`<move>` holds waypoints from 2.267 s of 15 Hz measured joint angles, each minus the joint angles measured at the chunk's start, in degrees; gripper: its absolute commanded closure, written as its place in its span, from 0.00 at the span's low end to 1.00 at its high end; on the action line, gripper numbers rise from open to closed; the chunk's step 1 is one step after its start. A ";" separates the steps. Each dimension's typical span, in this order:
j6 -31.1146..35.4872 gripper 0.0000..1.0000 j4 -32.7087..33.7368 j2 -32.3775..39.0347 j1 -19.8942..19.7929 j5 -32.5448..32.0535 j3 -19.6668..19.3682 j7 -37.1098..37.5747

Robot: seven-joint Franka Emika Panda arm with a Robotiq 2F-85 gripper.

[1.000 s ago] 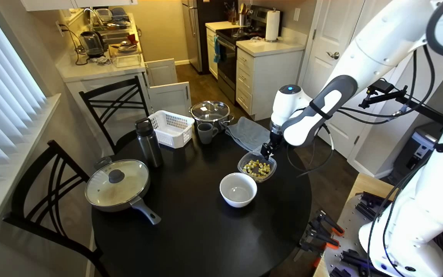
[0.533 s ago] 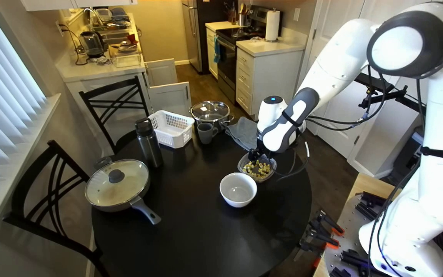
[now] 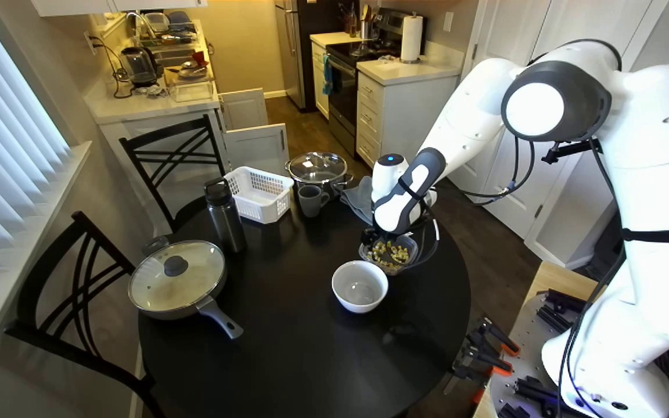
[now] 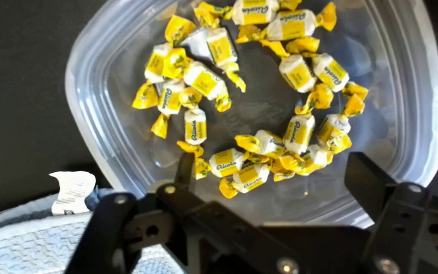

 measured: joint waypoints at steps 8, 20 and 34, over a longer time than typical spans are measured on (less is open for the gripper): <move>-2.86 0.59 3.17 2.71 0.01 3.12 0.67 -0.01; -1.28 1.00 -1.62 0.62 -0.61 3.29 1.29 -4.61; -6.58 1.00 -13.53 -23.15 0.16 7.14 8.53 -16.97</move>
